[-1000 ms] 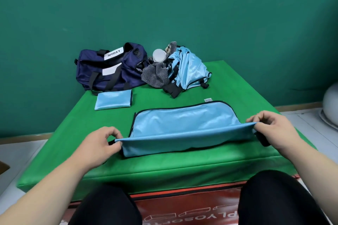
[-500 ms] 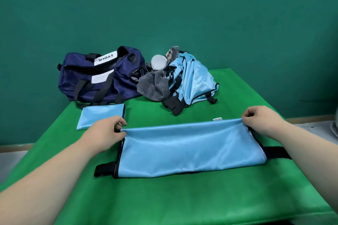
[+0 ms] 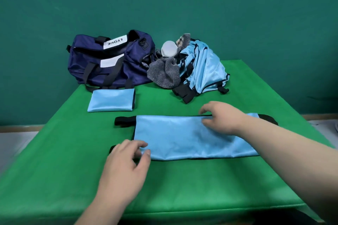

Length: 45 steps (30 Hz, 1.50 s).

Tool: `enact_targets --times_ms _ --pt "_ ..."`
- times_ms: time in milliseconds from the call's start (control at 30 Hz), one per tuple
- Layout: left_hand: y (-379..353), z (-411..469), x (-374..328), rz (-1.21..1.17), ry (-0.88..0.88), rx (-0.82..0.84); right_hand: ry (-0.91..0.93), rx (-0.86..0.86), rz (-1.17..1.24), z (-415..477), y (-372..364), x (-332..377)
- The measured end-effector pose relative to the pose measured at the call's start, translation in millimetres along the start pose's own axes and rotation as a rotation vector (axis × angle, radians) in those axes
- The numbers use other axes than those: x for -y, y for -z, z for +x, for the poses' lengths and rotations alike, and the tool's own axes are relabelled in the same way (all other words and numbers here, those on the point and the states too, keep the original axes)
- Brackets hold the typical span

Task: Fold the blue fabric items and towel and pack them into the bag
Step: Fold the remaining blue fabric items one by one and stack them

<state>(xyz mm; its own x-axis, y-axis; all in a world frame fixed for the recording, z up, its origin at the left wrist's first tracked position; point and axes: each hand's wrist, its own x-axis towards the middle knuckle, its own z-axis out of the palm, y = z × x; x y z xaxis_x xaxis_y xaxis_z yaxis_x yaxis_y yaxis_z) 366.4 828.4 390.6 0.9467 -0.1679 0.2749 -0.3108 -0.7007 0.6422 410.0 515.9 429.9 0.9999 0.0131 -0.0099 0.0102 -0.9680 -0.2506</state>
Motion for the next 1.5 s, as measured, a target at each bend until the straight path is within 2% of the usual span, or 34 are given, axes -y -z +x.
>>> enact_targets --times_ms 100,267,467,633,767,933,1000,1100,1200,1333,1500 --pt "-7.6 -23.2 -0.5 0.125 -0.046 0.158 0.113 0.063 0.002 16.3 -13.8 46.6" --pt "-11.3 -33.1 -2.9 0.358 -0.143 0.231 0.186 0.16 -0.014 42.2 -32.1 102.3" --pt "-26.4 -33.4 8.7 0.434 -0.125 0.117 0.196 0.22 -0.045 69.5 -46.1 128.4" --pt "-36.4 -25.8 14.8 0.466 -0.089 0.009 0.225 0.207 -0.069 87.8 -55.1 138.0" --pt "-37.5 -16.1 16.6 0.38 -0.005 -0.008 0.228 0.193 -0.09 97.3 -61.2 144.0" --pt "-20.2 -13.5 10.4 0.18 0.112 0.151 0.207 0.192 -0.064 98.7 -54.1 149.7" --pt "-13.9 -12.6 12.8 -0.086 0.152 0.163 0.182 0.145 0.035 92.9 -42.7 148.9" --pt "-0.4 -5.4 5.9 -0.614 0.236 0.033 0.118 0.014 0.277 75.7 -13.4 146.1" --pt "19.8 8.8 -14.8 -0.894 0.206 -0.12 0.082 -0.118 0.468 47.2 32.6 144.4" --pt "69.2 36.3 -53.1 -0.954 0.109 -0.194 0.125 -0.232 0.584 -3.5 105.0 142.2" --pt "137.0 51.1 -115.4 -0.912 -0.085 -0.118 0.222 -0.38 0.751 -70.9 182.4 136.4"
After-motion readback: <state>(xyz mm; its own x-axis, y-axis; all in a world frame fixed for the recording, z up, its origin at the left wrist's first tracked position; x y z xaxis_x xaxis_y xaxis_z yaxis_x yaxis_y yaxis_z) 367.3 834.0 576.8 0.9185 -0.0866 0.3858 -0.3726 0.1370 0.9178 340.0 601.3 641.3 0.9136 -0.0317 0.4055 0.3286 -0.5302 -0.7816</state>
